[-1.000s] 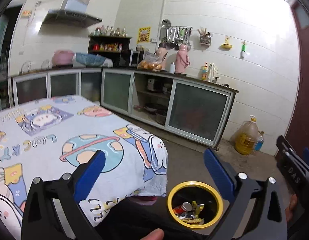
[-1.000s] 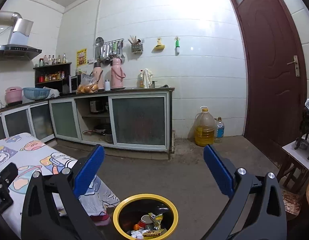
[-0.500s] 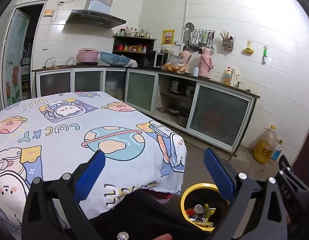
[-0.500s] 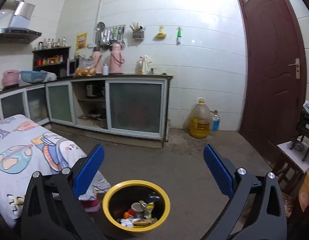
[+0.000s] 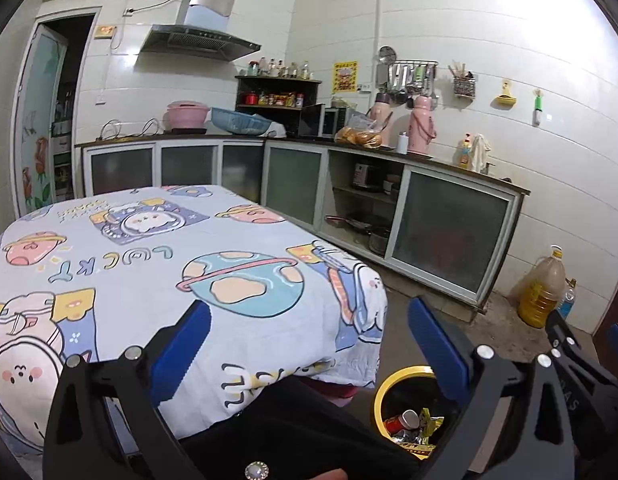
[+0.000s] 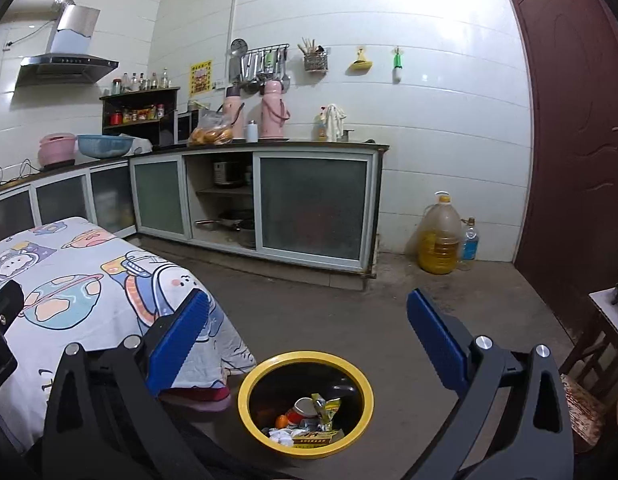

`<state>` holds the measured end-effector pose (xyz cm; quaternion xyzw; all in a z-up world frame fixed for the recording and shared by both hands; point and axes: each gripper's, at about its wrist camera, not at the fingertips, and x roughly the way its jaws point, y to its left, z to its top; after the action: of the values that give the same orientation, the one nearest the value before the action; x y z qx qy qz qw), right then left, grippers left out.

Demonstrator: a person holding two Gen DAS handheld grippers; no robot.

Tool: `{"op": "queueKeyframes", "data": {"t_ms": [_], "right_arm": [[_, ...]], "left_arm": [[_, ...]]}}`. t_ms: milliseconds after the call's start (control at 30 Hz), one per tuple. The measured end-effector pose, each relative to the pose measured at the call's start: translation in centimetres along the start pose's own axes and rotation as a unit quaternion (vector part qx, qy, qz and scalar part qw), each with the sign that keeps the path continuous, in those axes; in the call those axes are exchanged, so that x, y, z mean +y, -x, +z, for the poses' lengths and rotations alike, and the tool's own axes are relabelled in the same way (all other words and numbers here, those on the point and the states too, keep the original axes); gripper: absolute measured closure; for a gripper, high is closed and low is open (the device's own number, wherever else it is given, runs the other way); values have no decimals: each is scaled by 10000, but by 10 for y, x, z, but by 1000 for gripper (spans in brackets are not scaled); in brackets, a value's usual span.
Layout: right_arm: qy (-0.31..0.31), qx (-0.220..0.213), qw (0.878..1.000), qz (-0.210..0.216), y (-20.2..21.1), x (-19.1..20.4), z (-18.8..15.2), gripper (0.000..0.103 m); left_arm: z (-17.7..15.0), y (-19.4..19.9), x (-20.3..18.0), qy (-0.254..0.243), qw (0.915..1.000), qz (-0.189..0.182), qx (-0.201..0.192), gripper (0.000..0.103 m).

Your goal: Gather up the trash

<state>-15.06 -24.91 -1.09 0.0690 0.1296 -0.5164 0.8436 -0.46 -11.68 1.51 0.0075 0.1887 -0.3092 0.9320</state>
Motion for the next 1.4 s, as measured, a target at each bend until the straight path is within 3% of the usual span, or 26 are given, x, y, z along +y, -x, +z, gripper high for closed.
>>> {"op": "queueKeyframes", "data": {"t_ms": [300, 667, 1400], "right_arm": [[293, -113, 9995, -19, 3, 13, 0, 8], [215, -38, 9998, 4, 1, 9, 1, 8], [136, 119, 9997, -140, -6, 2, -2, 8]], "left_arm": [[-4, -3, 4, 45, 9998, 150, 100, 8], [-3, 2, -1, -69, 9998, 192, 4, 8], [-6, -7, -8, -194, 9994, 181, 227, 8]]}}
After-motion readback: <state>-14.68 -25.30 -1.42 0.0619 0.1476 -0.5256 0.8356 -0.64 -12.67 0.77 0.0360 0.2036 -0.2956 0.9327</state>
